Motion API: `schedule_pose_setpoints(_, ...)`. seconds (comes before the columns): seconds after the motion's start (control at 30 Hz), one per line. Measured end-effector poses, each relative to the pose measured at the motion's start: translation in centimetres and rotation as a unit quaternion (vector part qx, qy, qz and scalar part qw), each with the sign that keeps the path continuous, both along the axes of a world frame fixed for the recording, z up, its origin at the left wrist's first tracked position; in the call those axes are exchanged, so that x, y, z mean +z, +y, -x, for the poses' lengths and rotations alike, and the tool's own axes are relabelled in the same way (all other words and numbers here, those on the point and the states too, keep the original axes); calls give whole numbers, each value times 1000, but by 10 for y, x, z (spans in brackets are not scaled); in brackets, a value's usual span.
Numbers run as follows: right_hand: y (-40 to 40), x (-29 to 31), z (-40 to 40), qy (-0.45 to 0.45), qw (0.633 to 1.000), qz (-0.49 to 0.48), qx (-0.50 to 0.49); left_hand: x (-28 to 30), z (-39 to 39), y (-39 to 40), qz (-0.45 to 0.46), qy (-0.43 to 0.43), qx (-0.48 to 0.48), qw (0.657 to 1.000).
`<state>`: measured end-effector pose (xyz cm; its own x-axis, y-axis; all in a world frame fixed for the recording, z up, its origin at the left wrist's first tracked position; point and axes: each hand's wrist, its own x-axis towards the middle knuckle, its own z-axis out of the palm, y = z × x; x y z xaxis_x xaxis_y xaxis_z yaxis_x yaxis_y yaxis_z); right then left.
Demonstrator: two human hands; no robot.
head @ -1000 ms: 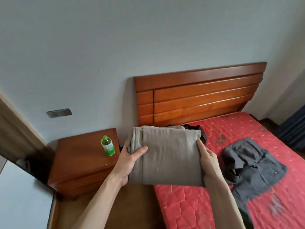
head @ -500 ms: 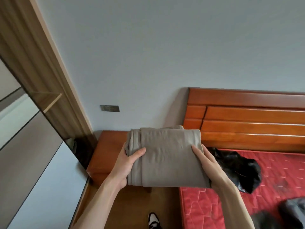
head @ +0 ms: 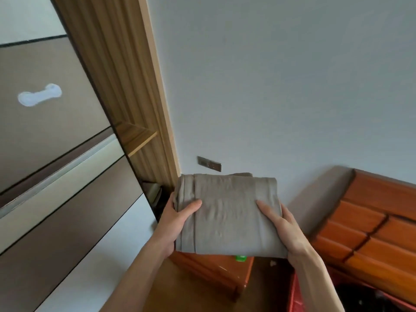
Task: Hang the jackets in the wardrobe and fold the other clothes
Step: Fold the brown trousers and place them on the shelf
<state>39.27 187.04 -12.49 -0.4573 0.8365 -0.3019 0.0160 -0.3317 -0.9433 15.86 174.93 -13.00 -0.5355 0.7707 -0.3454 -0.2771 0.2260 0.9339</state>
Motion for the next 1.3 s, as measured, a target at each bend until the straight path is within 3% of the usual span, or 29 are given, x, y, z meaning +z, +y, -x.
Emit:
schedule_pose_setpoints(0.4,49,-6,135,17,988,36,147,12,85,-16,0,32,149,988)
schedule_pose_setpoints(0.6,45,4,189,38,973,78,216,23,144,-22,8,24,139,990)
schedule_pose_setpoints(1.07,95,15,270,67,985,43,155,37,248,35,-1,-8,46,999)
schedule_pose_setpoints(1.13,110,15,282,67,987,49,141,35,267,59,26,61,84,994)
schedule_pose_setpoints(1.2,122,18,291,78,987,54,127,36,285,77,76,218,139,963)
schedule_pose_setpoints(1.23,129,22,296,85,988,54,120,34,295,85,82,315,149,934)
schedule_pose_setpoints(1.3,146,28,304,89,989,44,106,33,318,99,95,517,115,843)
